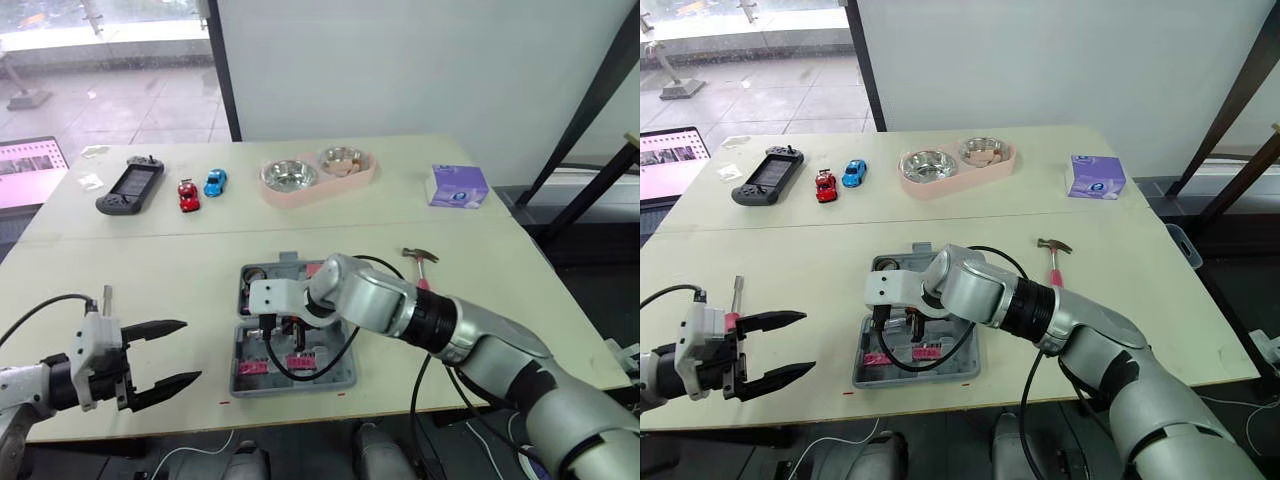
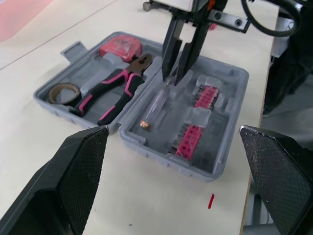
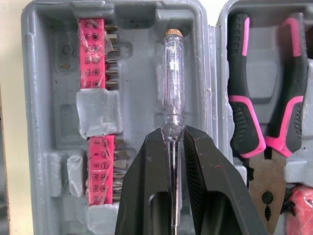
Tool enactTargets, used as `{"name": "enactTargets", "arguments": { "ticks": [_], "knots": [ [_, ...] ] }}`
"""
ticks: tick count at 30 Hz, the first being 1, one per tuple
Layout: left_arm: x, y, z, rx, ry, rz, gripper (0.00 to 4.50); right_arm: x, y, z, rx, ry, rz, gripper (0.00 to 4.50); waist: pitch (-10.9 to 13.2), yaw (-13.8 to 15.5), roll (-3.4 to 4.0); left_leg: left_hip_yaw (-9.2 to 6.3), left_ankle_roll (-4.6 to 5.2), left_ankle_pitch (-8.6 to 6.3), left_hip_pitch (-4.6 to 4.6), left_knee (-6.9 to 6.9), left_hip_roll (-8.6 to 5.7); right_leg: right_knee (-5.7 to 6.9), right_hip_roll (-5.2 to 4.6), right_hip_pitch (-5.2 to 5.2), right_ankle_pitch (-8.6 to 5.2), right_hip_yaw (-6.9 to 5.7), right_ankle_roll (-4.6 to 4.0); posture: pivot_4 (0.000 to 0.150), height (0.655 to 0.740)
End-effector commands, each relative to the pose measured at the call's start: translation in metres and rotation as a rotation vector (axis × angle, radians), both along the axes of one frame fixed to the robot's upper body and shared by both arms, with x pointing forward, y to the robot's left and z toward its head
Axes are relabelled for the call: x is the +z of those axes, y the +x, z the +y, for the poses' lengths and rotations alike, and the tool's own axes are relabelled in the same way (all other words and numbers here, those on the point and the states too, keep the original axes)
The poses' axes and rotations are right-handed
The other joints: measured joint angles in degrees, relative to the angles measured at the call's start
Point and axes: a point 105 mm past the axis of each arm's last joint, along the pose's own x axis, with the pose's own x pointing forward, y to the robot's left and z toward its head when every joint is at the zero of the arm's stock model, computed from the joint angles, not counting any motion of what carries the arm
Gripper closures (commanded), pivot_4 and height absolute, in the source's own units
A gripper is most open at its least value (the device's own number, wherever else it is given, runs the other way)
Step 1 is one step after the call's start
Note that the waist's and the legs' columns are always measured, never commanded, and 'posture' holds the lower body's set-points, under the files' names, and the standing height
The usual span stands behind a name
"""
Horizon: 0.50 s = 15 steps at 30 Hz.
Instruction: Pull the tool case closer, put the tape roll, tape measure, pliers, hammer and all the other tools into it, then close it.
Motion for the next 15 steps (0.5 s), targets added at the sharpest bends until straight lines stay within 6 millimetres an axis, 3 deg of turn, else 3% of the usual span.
{"name": "enactTargets", "arguments": {
  "ticks": [1,15],
  "knots": [
    [0.0053,-0.0016,-0.002,0.002,-0.005,-0.019,0.0,0.0035,0.0,0.0064,0.023,0.015,-0.024,4.43,0.0,-0.02,0.0,0.0,0.0,0.0,0.01,0.01,0.0,0.05,0.0,0.0,-0.01,0.0,0.01,0.15,0.7387],
    [0.0071,-0.0029,-0.0019,0.013,-0.006,-0.019,0.0,-0.0031,0.0047,0.0128,0.023,0.011,-0.036,4.43,0.0,-0.02,0.0,-0.09,-0.01,0.02,0.12,0.02,0.0,0.36,0.04,-0.02,-0.1,0.0,0.12,0.15,0.7387]
  ]
}}
